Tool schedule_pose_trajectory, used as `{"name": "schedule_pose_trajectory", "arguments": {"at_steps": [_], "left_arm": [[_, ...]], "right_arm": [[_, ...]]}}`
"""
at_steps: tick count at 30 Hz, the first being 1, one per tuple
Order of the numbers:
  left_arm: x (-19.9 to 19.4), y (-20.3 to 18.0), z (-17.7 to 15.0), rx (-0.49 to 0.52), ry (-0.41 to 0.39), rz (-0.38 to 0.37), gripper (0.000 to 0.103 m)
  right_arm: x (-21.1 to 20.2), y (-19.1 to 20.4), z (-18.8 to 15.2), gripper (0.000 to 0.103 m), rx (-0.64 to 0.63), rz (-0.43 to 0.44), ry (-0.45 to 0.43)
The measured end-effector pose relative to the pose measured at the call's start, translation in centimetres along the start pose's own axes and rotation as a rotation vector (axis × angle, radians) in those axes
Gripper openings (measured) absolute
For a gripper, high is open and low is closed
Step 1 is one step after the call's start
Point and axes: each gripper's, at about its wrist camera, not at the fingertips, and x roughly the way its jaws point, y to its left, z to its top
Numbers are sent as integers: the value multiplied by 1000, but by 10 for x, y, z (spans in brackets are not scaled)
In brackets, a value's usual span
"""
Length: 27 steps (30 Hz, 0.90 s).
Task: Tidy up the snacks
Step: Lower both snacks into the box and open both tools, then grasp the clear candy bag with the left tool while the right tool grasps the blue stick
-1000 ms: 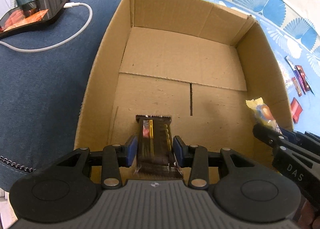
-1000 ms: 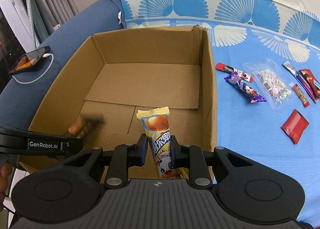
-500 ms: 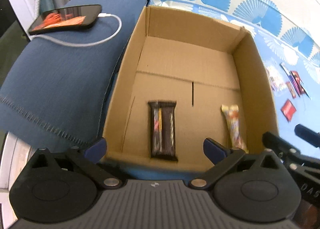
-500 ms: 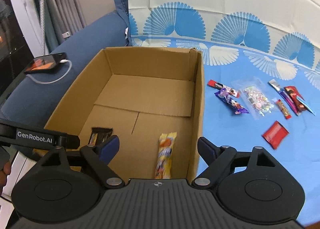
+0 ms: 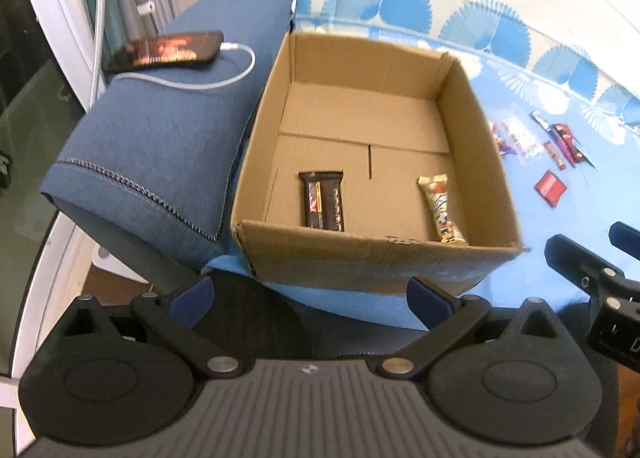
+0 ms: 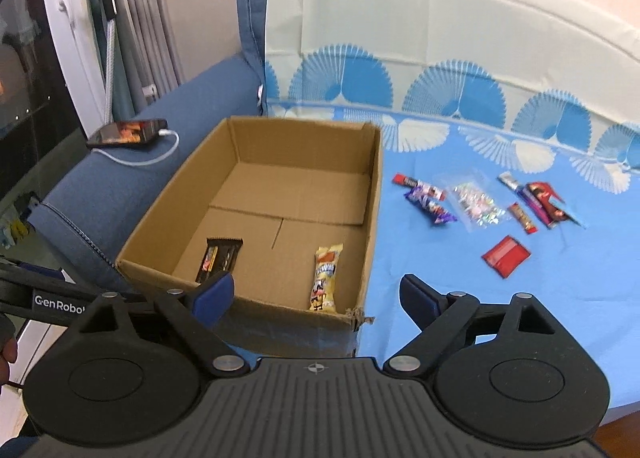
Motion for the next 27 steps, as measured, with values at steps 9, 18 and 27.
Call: {"name": "schedule_pose_trajectory", "arguments": {"at_steps": [9,18,27], "left_arm": [[-21,-15,-7,32,-41,-5,103],[-29,-24,-7,47,-57,2,103],[-28,-42,3,79,-56,12,103]], "right_arm": [[-31,-8,-14,93,28,-1,-53],[-39,-15,-18,93,51,8,-73],[-40,-24,-21,94,90,12,-80]]}}
